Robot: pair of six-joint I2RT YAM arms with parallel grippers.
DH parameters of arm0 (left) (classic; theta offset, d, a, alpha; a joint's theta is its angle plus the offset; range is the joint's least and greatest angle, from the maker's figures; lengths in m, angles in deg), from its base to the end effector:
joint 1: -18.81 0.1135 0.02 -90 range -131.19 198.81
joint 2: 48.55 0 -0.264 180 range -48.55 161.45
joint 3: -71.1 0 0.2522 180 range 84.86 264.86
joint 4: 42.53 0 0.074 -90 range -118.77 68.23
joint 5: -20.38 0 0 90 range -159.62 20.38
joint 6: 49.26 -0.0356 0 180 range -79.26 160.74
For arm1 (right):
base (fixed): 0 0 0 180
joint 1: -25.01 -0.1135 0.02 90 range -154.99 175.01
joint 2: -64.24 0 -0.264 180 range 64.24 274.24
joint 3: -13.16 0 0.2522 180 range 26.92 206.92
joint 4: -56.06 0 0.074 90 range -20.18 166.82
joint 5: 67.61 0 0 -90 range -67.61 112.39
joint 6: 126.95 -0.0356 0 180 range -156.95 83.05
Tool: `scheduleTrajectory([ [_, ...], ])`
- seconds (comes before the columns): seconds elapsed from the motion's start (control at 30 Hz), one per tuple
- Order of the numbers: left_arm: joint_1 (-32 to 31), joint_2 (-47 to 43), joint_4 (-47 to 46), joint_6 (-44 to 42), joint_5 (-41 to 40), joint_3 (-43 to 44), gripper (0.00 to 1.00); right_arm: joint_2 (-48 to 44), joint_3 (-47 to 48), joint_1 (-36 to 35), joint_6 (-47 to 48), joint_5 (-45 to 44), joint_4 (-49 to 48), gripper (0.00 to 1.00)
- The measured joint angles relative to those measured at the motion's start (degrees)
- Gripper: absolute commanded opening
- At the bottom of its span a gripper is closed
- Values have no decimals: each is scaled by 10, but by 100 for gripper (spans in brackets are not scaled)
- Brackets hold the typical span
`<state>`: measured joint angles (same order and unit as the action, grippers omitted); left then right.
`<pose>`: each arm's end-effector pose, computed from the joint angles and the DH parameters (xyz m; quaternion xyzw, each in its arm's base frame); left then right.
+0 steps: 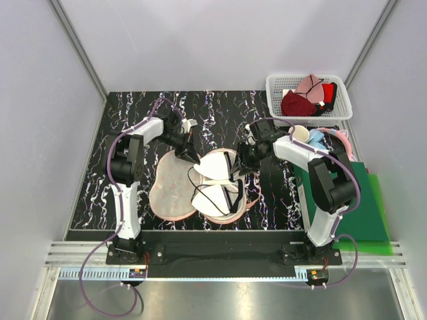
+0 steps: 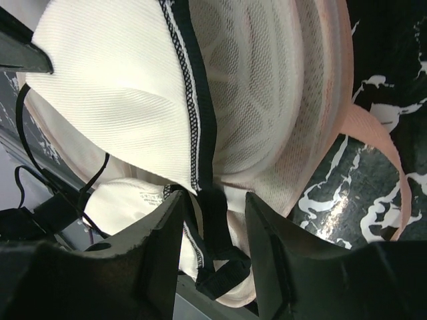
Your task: Place the bra in the laundry bag and zip it closed
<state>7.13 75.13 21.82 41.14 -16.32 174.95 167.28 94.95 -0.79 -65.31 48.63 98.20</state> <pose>0.3990 -0.1116 0.1528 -0.1104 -0.8861 0.4502 0.0020 0.3191 0.1718 0.1846 -0.0311 0.9487 0.2987 0.0990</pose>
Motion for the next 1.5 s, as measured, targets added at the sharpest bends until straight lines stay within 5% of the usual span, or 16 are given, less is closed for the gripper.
scheduleTrajectory([
  [0.53, -3, -9, 4, 0, 1, 7, 0, 98, 88, 0, 16, 20, -11, 43],
  [0.63, -6, -9, 4, 0, 0, 8, 0, 114, 96, 0, 16, 24, -13, 32],
  [0.7, -10, -9, 4, 3, 0, 9, 0, 120, 96, 0, 12, 32, -18, 13],
  [0.8, -19, -10, 5, 12, -12, 13, 0, 122, 93, 0, -5, 45, -34, 0],
  [1.3, -59, -16, -1, 70, -115, 44, 3, 22, 30, 1, -118, 43, -56, 0],
  [1.5, -66, -16, -7, 86, -134, 44, 17, 28, 17, 21, -115, 29, -44, 0],
])
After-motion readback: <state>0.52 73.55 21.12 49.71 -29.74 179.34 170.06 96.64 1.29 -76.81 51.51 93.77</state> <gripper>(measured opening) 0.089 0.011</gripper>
